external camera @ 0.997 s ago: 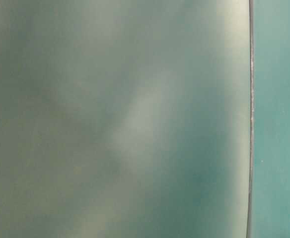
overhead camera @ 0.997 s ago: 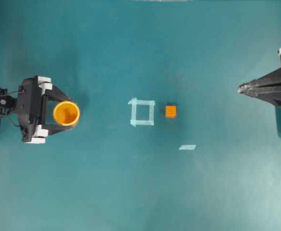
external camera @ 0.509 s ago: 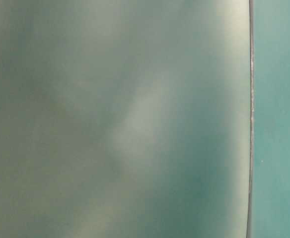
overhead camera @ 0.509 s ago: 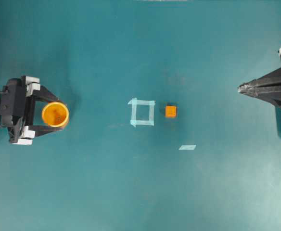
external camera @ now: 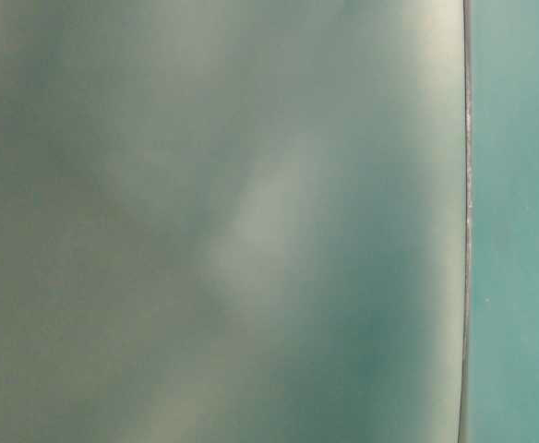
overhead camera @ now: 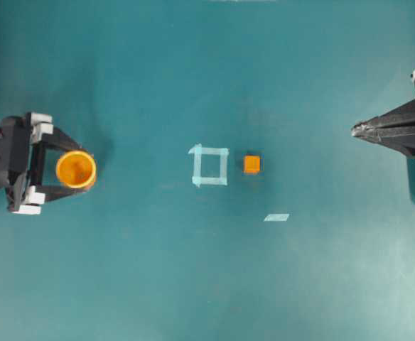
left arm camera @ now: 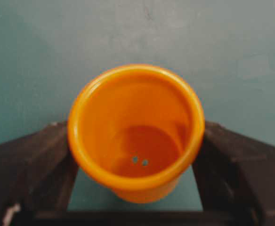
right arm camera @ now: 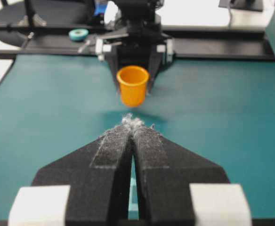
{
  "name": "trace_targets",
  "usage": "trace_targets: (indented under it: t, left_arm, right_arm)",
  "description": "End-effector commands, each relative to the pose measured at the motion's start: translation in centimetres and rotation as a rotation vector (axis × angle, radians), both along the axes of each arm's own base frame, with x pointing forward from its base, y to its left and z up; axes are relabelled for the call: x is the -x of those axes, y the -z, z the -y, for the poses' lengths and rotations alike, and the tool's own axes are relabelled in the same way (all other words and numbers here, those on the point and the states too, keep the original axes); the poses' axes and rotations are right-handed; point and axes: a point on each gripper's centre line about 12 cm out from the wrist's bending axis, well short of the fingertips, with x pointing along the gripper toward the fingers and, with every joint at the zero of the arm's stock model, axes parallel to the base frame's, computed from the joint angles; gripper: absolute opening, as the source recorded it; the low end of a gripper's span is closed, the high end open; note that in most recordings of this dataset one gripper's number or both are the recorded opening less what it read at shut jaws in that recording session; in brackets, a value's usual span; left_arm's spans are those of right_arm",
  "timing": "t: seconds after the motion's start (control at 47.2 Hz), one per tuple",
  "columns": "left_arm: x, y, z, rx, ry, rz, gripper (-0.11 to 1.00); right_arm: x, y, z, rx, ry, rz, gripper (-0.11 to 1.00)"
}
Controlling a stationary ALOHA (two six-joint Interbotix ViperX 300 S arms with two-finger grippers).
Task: Move the cup to the left with left arm.
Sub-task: 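Slide the held orange cup left toward the table edge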
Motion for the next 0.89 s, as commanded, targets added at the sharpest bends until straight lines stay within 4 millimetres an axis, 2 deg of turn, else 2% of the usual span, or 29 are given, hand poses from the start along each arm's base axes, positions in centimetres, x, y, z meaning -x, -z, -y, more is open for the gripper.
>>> trace_targets:
  t: [0.0,0.318,0.869]
  left_arm:
    - [-0.4,-0.3,0.1,0.001,0.003,0.017,0.69]
    - [-0.2,-0.3,0.1,0.003,0.001,0.020,0.69]
    - [1.1,-1.7,0.2,0.015,0.006,0.096,0.68]
  right_arm:
    - [-0.2,-1.4,0.0,-0.001,0.000,0.034,0.00]
    - [-0.2,-1.4,0.0,-0.001,0.000,0.035,0.00]
    - [-0.2,-1.5,0.0,0.003,0.000,0.037,0.00]
